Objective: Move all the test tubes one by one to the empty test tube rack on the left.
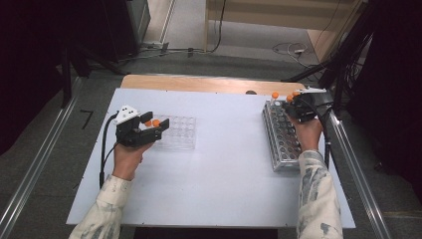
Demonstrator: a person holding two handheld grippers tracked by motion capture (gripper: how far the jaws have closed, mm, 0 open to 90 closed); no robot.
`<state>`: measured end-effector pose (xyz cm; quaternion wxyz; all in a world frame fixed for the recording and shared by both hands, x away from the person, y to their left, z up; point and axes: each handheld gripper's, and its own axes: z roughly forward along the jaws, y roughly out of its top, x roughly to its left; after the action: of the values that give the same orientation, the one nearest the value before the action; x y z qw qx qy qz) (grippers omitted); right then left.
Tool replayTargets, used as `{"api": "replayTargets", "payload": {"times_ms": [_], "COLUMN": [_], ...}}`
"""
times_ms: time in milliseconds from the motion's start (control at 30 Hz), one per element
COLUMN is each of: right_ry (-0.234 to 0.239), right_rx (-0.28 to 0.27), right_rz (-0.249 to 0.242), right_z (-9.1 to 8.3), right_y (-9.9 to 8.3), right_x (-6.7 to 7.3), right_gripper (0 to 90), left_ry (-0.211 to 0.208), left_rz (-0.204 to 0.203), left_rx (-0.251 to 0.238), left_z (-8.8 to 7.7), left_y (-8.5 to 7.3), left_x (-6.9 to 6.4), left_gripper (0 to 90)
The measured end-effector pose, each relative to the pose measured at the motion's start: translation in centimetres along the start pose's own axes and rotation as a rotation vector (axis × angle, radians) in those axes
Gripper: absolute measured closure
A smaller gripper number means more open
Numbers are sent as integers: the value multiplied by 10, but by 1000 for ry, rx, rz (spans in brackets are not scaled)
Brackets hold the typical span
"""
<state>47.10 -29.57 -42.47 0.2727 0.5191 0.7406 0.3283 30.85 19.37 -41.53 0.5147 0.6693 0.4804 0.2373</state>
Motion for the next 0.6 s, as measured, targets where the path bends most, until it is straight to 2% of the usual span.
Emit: {"api": "replayTargets", "payload": {"times_ms": [200, 400, 600], "right_ry": [1, -3, 1], "right_rx": [-27, -62, -127], "right_rz": [11, 27, 12], "right_z": [-7, -19, -43], "right_y": [3, 9, 17], "right_x": [0, -2, -1], "right_gripper": [719, 719, 719], "left_ry": [7, 16, 20], "left_rz": [2, 22, 23], "left_rx": [4, 10, 10], "left_z": [1, 1, 1], "left_y": [0, 0, 0], "left_x": [0, -1, -2], "left_gripper": [288, 273, 273]}}
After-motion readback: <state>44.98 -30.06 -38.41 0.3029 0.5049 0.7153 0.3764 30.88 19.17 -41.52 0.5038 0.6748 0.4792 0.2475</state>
